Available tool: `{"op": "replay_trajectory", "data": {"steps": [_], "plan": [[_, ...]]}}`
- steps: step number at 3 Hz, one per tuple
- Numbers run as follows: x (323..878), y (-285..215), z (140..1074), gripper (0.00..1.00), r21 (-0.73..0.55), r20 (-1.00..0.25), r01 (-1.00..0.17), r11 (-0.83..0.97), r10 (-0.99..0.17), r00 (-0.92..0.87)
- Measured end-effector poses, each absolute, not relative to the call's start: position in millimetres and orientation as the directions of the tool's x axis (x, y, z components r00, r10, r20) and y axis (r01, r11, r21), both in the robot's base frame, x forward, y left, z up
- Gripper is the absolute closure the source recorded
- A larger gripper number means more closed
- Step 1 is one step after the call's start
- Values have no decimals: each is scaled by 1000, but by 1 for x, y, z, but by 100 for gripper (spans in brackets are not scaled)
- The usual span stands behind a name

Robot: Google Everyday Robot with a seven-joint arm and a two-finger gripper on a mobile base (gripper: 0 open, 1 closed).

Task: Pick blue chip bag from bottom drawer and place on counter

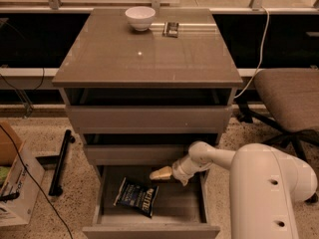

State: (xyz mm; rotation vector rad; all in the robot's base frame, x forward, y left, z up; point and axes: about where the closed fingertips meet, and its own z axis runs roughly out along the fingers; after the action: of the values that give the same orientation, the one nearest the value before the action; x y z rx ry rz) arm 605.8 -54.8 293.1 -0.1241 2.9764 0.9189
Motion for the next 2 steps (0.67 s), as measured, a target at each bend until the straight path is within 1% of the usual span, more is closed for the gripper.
{"op": "replay_trajectory", "data": {"steps": [2], "plan": [[610, -1, 268, 0, 639, -57, -78, 765, -54, -997]]}}
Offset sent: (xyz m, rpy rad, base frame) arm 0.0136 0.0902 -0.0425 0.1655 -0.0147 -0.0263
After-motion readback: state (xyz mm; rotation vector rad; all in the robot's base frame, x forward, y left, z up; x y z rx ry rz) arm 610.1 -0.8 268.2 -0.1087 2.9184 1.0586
